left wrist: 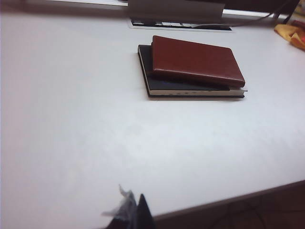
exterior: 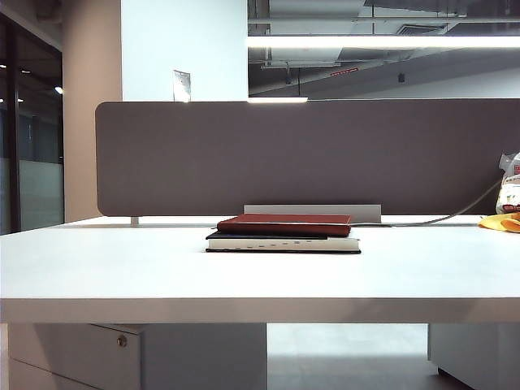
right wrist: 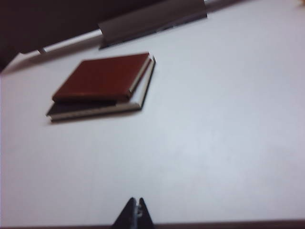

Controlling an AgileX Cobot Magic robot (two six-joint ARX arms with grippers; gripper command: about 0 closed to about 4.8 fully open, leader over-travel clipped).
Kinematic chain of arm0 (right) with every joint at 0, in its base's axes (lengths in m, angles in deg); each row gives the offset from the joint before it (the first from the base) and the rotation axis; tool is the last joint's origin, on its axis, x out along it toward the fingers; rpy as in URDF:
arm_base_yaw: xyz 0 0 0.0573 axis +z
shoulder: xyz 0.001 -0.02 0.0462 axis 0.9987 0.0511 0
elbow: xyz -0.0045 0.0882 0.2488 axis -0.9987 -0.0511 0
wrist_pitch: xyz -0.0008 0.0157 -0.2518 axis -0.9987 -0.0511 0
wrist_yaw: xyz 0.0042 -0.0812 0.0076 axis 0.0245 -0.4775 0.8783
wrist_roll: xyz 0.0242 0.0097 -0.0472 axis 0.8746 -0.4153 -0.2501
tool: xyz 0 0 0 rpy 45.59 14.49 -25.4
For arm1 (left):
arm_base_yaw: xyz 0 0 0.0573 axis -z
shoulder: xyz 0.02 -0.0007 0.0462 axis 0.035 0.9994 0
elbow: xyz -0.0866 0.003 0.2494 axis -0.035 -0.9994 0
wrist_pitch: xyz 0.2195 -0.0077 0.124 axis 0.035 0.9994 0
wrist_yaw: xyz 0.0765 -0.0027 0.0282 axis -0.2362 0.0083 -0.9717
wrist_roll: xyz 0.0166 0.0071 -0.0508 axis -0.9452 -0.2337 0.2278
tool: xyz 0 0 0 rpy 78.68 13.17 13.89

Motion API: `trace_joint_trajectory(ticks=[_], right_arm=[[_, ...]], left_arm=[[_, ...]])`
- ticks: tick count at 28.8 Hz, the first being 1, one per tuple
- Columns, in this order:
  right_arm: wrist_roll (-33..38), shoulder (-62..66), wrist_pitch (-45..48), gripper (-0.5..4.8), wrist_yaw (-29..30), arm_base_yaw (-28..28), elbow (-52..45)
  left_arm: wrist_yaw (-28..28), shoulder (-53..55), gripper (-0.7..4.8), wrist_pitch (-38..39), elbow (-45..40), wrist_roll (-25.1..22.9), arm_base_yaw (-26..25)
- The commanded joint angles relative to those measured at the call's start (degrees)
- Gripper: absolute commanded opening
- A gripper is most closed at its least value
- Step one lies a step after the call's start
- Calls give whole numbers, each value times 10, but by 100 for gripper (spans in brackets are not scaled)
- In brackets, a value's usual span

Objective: Pick up the red book and place it on top of the black book.

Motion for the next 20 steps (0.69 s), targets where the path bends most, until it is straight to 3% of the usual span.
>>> trace_joint_trajectory(ticks=[1,9,20], right_arm=[[3,-7,16,-1,-2,0,-20],[5,-27,54,-1,-2,0,-92],[6,-37,120,-1,-3,0,-180]], left_arm=[[0,-31,-6,-43,-50,17,0],[0,-89,-6,-83,-156,47,0],[0,-101,-6,-145,-240,33,0]])
